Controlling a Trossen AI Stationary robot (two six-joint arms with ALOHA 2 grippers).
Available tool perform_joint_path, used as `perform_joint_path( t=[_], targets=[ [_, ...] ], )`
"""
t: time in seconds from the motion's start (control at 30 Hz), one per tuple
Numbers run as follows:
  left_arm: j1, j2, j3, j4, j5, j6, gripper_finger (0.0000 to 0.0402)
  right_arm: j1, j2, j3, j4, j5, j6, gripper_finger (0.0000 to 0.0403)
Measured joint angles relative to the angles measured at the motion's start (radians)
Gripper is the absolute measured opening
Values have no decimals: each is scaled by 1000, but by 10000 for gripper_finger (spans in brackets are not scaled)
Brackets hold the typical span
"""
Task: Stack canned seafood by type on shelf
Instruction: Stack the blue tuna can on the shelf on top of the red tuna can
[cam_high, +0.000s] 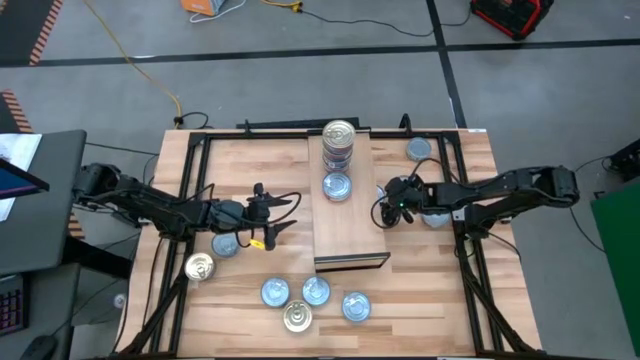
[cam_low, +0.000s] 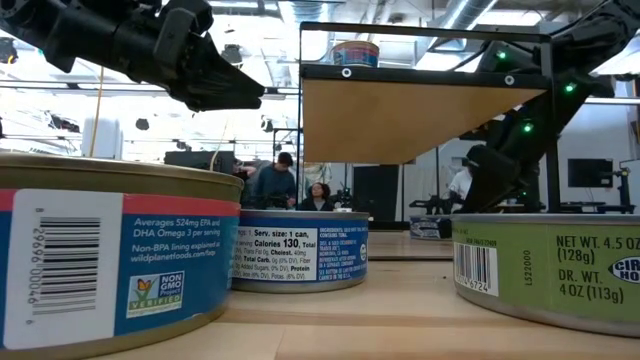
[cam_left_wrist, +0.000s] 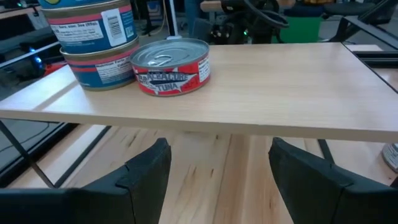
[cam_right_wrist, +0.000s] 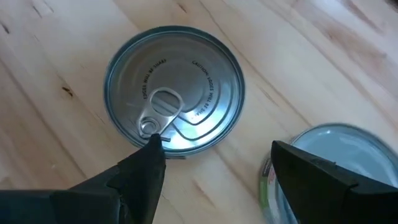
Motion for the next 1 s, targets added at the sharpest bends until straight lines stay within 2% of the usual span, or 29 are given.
perform_joint_path(
  t=[0.5,0.73,0.87,1.0],
  targets=[
    [0,0,0,-11,-2,-7,258,87,-1,-3,-188,-35,130,317],
    [0,0,0,-16,-2,-9,258,135,-71,1,-245,-33,151,317],
    [0,0,0,-17,-2,-9,258,152,-147,31,-287,-32,98,317],
    [0,0,0,-18,-2,-9,258,159,-231,34,-253,-31,-51,317]
  ],
)
